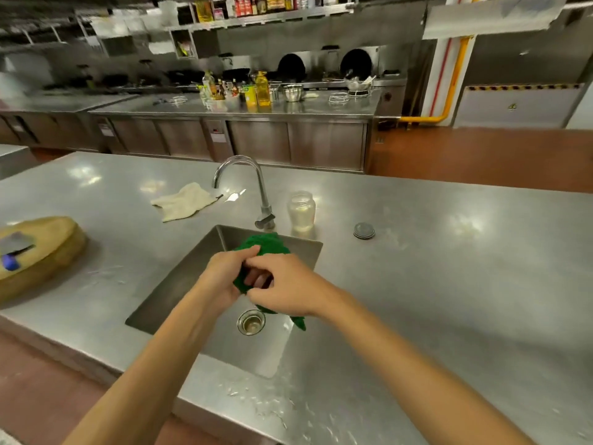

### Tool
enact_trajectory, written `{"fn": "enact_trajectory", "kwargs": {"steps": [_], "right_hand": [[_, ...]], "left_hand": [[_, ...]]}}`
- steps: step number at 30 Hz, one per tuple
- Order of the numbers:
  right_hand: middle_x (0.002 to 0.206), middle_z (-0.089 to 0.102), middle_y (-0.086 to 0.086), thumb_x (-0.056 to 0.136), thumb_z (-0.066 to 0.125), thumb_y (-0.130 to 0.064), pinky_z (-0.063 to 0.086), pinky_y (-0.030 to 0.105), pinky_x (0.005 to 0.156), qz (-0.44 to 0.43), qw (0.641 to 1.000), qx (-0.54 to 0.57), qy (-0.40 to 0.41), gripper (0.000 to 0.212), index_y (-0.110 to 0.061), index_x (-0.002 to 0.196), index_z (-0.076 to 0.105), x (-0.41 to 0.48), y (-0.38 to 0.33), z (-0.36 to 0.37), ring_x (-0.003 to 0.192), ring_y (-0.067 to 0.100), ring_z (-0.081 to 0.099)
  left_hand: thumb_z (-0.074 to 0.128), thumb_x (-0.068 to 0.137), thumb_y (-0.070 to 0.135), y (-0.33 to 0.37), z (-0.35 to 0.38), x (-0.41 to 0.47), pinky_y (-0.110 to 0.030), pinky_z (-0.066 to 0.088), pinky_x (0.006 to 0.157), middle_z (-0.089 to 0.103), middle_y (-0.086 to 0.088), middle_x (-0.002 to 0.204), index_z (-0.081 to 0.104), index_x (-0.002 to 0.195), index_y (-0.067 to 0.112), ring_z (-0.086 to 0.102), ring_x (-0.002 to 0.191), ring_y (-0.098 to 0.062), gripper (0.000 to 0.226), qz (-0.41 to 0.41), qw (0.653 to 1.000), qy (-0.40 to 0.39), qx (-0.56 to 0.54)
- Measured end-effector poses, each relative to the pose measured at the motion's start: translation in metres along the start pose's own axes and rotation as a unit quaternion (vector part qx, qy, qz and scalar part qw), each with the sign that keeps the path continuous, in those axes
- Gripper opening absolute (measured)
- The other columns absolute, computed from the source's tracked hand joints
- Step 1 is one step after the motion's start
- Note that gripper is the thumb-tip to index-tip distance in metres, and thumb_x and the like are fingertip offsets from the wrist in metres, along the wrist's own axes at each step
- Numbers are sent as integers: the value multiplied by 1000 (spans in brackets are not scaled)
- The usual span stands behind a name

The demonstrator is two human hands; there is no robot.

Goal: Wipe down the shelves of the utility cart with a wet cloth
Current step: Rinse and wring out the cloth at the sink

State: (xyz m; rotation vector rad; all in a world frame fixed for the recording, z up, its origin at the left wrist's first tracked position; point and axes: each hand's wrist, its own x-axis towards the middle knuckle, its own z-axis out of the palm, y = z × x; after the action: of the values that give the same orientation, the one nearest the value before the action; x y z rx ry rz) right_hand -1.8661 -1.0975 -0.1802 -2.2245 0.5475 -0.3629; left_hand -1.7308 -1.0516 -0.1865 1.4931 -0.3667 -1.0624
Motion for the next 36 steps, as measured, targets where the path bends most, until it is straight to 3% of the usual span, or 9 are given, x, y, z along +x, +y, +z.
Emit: {"fn": "enact_trajectory", "kwargs": {"steps": [7,11,14,17,22,26,30,33,36], "right_hand": [[160,8,-9,54,88,-55,25,39,118,151,978,-31,139,135,-28,155,2,66,52,21,145,15,15],[102,61,-14,77,81,-16,47,6,74,172,944,177,217,59,-20,128,53,115,69,39,97,8,59],[80,62,-2,87,56,-5,51,27,68,234,919,168,270,13,-13,95,61,145,71,42,85,21,61],[84,65,4,83,47,-6,55,39,74,233,918,151,282,19,-17,92,60,167,61,43,84,23,63],[90,68,-4,88,50,-11,56,36,80,156,948,114,252,21,-24,97,63,190,48,40,89,14,64],[98,67,-3,83,56,-16,57,41,81,149,977,38,146,27,-26,107,59,207,47,38,91,15,64],[112,55,7,71,68,-14,58,40,73,141,970,-162,111,53,-18,119,47,216,40,48,97,26,62],[156,14,25,74,76,-1,55,38,79,139,906,-353,189,112,-14,155,-1,212,29,71,122,36,47],[161,9,27,64,76,5,58,38,68,-4,870,-443,217,119,-17,157,5,208,37,87,111,38,51]], "left_hand": [[53,101,23,42,-37,59,-47,56,81,73,-20,113,64,122,3,69,106,-37,31,-29,993,-19,-115],[48,102,20,52,-56,87,-48,57,79,71,-21,118,62,124,3,68,109,-38,31,-57,989,-64,-121],[49,101,12,53,-73,115,-46,58,76,68,-22,122,52,136,3,68,106,-37,36,-31,995,-42,-85],[59,89,3,51,-99,140,-53,51,100,45,-17,149,23,156,27,55,126,-36,80,52,991,-19,121],[72,72,-7,55,-131,149,-23,55,79,51,-2,142,19,155,40,64,114,-16,110,81,891,-366,256],[97,57,19,42,-124,165,-43,49,102,53,13,138,2,159,36,54,112,2,141,215,863,-224,398],[92,56,41,34,-129,190,-29,47,76,62,23,89,58,115,33,64,94,-13,69,254,828,-53,498],[83,64,34,34,-130,203,-29,47,61,63,12,69,60,75,25,64,71,-15,27,220,817,-48,531],[77,60,20,35,-133,212,-27,43,55,61,6,57,58,56,18,56,55,-13,20,180,849,-111,484]]}}
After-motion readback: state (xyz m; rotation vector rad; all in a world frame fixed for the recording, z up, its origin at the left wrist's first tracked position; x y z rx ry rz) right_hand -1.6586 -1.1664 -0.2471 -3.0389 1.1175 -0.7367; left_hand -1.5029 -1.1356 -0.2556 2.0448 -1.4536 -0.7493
